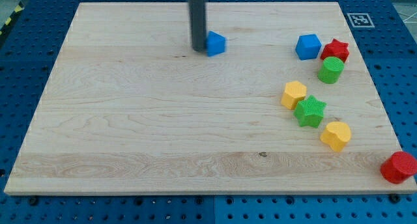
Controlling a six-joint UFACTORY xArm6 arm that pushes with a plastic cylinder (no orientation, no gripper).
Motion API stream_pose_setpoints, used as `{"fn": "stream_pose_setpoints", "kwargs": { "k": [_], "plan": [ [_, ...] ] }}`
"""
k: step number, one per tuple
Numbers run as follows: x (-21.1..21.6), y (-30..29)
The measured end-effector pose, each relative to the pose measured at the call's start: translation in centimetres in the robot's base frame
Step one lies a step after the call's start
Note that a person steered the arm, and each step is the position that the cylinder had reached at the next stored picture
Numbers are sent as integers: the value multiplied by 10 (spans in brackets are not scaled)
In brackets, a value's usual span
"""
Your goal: Move the blue triangle closer to the yellow hexagon
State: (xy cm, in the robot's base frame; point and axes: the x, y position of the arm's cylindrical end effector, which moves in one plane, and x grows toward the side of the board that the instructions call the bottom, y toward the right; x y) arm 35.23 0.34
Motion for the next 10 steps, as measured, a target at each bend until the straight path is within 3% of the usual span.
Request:
{"fn": "stream_pose_setpoints", "kwargs": {
  "k": [2,3,4,5,6,7,9,10],
  "plan": [
    [50,143],
    [50,118],
    [50,54],
    [27,-7],
    [-21,-30],
    [-32,-1],
    [24,129],
    [18,158]
  ]
}}
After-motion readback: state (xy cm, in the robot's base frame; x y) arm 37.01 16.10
